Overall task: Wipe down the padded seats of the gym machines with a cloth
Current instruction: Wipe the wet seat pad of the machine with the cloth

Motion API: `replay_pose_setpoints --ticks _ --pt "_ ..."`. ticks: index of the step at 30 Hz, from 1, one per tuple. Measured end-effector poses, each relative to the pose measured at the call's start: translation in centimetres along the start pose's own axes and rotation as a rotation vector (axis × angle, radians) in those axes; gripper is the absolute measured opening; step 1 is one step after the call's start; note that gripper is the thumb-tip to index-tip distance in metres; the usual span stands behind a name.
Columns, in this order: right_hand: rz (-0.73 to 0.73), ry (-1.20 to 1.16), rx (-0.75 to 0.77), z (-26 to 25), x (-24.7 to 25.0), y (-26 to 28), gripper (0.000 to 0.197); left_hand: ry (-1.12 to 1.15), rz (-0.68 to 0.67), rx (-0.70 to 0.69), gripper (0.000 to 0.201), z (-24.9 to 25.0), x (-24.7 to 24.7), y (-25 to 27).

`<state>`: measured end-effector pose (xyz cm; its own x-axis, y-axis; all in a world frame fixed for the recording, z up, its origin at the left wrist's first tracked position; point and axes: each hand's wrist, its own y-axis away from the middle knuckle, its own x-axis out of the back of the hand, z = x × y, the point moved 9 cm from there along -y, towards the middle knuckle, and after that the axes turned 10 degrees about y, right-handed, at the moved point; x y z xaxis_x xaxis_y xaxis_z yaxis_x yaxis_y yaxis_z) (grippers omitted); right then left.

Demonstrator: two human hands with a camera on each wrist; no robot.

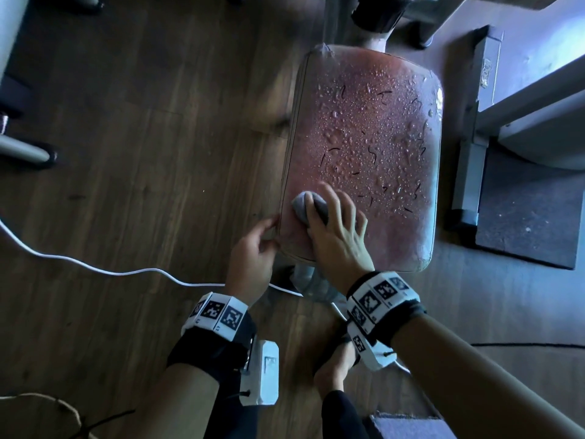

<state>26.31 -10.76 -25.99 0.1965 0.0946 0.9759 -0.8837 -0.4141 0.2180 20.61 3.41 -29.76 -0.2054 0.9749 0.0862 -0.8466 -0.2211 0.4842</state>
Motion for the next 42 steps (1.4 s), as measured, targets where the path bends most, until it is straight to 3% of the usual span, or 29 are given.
replay_pose_setpoints --ticks 5,9,12,15,21,27,31,37,42 --pt "-0.001 -0.063 0.02 0.1 -1.2 2.7 0.065 0.019 -0.008 -0.025 0.035 0.0 0.2 0.5" --pt "0.051 -0.141 -0.157 1.8 -1.4 0.6 0.059 0.071 -0.033 0.047 0.04 -0.7 0.3 0.8" --pt "0.093 -0.164 -0.316 3.2 -1.1 -1.8 0.056 0.088 -0.066 0.103 0.032 -1.1 0.2 0.7" --pt "0.141 -0.128 -0.373 4.1 -0.2 -3.2 0.055 0.102 -0.08 0.135 0.025 -1.0 0.4 0.5" --pt "0.186 -0.261 -0.187 3.5 -0.2 -1.3 0.055 0.114 -0.066 0.139 0.026 -0.9 0.9 0.0" --pt "0.184 -0.333 -0.2 2.1 -0.9 -2.5 0.053 0.141 -0.047 0.15 0.025 -1.1 0.7 -0.3" --pt "0.214 -0.275 -0.075 -0.8 -0.1 -4.0 0.051 0.164 -0.023 0.189 0.036 -1.3 0.5 0.2" --pt "0.206 -0.212 0.211 -3.3 -0.8 -0.8 0.048 0.146 0.035 0.239 0.046 -1.1 0.2 1.3" --pt "0.26 -0.234 0.196 -2.5 -0.4 0.9 0.044 0.055 0.046 0.247 0.053 -0.6 -0.4 2.0"
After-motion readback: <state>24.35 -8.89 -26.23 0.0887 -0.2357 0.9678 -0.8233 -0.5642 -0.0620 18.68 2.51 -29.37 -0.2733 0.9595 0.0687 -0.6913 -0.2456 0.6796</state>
